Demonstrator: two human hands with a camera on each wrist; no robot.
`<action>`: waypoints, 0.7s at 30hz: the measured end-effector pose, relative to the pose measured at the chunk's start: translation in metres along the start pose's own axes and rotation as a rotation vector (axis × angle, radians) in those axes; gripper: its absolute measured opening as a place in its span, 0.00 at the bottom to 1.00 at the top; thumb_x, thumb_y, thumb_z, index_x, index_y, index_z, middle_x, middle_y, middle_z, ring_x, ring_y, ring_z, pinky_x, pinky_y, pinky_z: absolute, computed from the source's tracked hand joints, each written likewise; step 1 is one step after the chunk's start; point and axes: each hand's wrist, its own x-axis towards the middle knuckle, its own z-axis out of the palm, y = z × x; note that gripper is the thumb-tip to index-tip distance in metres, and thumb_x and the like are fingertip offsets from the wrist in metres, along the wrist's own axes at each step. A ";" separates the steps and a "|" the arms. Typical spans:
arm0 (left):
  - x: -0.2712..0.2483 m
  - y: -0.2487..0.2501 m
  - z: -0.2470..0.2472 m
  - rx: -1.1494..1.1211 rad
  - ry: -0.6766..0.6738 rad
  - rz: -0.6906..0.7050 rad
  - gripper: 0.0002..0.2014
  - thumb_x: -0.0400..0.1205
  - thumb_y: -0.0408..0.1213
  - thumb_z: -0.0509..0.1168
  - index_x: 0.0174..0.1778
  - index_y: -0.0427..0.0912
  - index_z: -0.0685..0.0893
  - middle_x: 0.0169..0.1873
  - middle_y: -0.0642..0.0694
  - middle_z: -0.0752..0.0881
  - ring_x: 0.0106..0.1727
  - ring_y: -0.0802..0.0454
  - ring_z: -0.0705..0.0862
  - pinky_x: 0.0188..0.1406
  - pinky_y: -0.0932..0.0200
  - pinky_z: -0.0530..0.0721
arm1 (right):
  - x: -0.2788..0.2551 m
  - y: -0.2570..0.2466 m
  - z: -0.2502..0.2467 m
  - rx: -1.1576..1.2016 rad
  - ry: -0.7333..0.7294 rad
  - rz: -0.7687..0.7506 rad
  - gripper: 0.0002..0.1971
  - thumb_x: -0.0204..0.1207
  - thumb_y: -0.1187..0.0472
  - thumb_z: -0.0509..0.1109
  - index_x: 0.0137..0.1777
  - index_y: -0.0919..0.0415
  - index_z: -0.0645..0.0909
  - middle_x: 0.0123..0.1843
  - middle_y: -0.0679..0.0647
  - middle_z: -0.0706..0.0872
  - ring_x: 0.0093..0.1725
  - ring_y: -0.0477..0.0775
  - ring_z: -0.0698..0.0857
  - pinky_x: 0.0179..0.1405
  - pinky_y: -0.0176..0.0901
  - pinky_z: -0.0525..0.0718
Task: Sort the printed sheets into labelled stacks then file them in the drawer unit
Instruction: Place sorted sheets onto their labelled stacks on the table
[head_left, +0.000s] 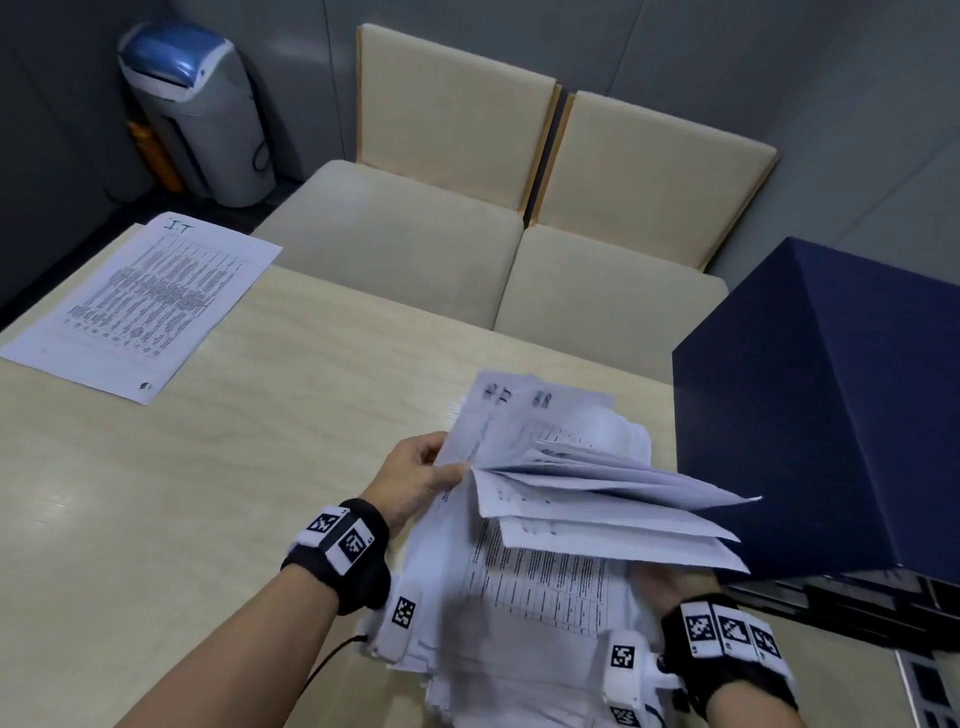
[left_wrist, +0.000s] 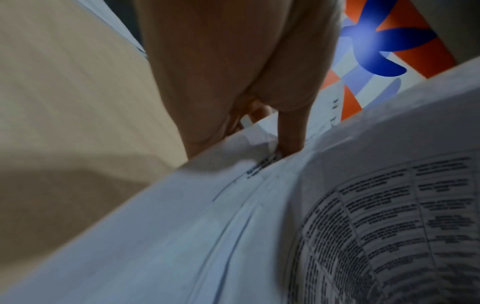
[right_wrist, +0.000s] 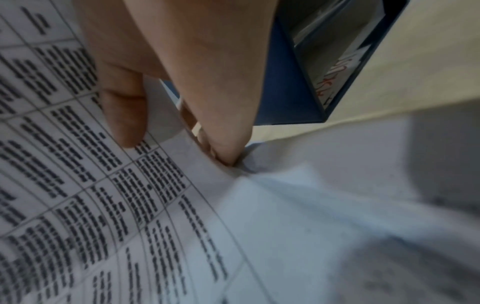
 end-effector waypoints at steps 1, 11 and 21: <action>-0.001 -0.001 -0.001 -0.043 0.013 -0.009 0.18 0.75 0.26 0.75 0.62 0.32 0.86 0.57 0.34 0.90 0.56 0.35 0.90 0.55 0.40 0.90 | -0.004 -0.004 0.021 -0.152 0.076 -0.071 0.25 0.90 0.60 0.54 0.84 0.66 0.68 0.87 0.61 0.68 0.88 0.54 0.63 0.88 0.45 0.48; -0.004 -0.010 -0.010 -0.211 0.219 -0.046 0.14 0.82 0.26 0.69 0.63 0.33 0.85 0.57 0.35 0.90 0.56 0.37 0.90 0.54 0.43 0.90 | 0.009 0.002 0.105 -0.527 0.611 0.415 0.13 0.72 0.84 0.66 0.54 0.76 0.83 0.52 0.69 0.92 0.56 0.69 0.90 0.55 0.57 0.86; -0.013 0.002 0.006 -0.167 0.064 -0.029 0.12 0.81 0.35 0.69 0.52 0.30 0.89 0.47 0.36 0.92 0.46 0.43 0.92 0.45 0.55 0.90 | 0.012 -0.007 0.142 -0.347 0.527 0.488 0.14 0.83 0.69 0.57 0.55 0.63 0.86 0.49 0.62 0.92 0.34 0.53 0.91 0.30 0.39 0.89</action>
